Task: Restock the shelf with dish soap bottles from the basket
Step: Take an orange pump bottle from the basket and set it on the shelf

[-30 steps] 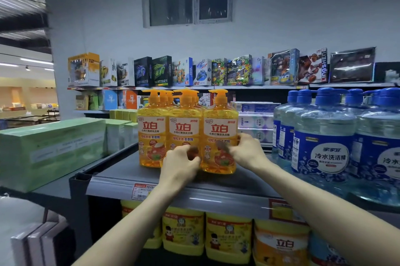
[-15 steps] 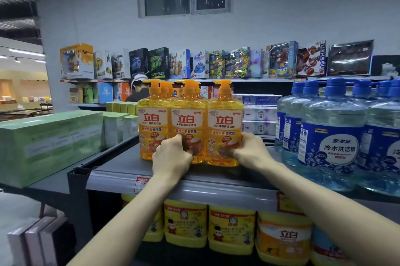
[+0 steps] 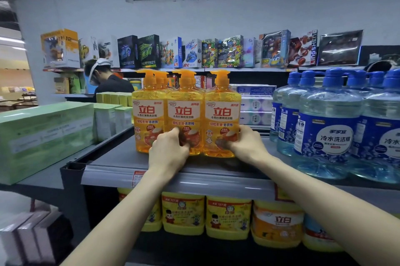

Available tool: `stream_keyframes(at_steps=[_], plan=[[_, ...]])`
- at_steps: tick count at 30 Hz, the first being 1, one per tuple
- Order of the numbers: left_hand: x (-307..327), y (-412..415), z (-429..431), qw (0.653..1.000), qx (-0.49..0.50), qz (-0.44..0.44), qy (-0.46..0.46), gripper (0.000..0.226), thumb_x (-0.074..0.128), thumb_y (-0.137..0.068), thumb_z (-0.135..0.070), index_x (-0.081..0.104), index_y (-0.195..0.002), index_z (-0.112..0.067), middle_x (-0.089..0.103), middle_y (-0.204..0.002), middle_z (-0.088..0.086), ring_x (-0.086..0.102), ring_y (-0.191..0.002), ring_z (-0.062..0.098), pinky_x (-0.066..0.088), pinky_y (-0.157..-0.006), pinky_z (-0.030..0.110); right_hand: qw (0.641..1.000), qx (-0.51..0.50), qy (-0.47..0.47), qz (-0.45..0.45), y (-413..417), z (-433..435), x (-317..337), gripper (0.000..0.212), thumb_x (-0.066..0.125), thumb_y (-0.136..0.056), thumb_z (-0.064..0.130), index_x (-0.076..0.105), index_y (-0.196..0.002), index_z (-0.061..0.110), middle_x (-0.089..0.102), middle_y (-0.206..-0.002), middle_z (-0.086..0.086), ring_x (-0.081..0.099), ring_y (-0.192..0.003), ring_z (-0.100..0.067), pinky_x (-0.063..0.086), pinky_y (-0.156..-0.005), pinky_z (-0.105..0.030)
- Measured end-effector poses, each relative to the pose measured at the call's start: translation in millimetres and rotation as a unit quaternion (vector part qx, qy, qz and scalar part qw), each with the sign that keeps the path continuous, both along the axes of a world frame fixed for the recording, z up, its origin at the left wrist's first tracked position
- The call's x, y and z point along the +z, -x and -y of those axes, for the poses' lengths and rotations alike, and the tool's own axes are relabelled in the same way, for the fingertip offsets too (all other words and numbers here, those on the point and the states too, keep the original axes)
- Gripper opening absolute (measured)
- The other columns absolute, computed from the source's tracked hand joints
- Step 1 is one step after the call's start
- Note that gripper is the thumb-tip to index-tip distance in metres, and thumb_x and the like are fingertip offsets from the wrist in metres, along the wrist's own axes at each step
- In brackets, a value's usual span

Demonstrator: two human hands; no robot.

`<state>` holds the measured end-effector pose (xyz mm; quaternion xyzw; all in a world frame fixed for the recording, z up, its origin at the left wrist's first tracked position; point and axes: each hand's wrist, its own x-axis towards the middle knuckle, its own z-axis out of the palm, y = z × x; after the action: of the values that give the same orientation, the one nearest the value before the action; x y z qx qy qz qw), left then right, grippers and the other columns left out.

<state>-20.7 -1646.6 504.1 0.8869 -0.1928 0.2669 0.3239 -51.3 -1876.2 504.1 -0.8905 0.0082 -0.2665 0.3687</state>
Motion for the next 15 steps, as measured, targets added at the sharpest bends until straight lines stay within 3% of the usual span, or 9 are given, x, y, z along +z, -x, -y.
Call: stream_keyframes(at_steps=[5,9,15], plan=[[6,5,-4,0.998,-0.003,-0.028,-0.05,0.022,0.065,-0.099,-0.039,0.066,-0.107,-0.019,0.074,-0.107,0.001,0.072,-0.099,0.028,0.063,-0.086,0.049,0.996,-0.015,0.06,-0.06,6,-2,5,0.045,0.074,-0.093,0.054,0.063,-0.132,0.034,0.074,-0.125,0.007,0.069,-0.109,-0.018,0.053,-0.094,-0.033],[9,19,-8,0.993,-0.001,-0.077,-0.094,0.018,0.062,-0.098,-0.038,0.067,-0.103,-0.022,0.072,-0.101,-0.001,0.07,-0.095,0.025,0.063,-0.088,0.046,0.976,-0.074,0.148,-0.14,19,-4,10,0.052,0.057,-0.097,0.063,0.056,-0.134,0.027,0.07,-0.128,-0.004,0.067,-0.11,-0.029,0.058,-0.094,-0.046],[20,52,-1,0.976,0.021,-0.13,-0.175,0.021,0.061,-0.096,-0.038,0.068,-0.106,-0.022,0.071,-0.101,0.001,0.069,-0.095,0.024,0.063,-0.087,0.044,0.954,-0.068,0.239,-0.167,64,-2,10,0.07,0.045,-0.093,0.078,0.053,-0.139,0.026,0.064,-0.141,-0.006,0.064,-0.121,-0.031,0.049,-0.084,-0.042]])
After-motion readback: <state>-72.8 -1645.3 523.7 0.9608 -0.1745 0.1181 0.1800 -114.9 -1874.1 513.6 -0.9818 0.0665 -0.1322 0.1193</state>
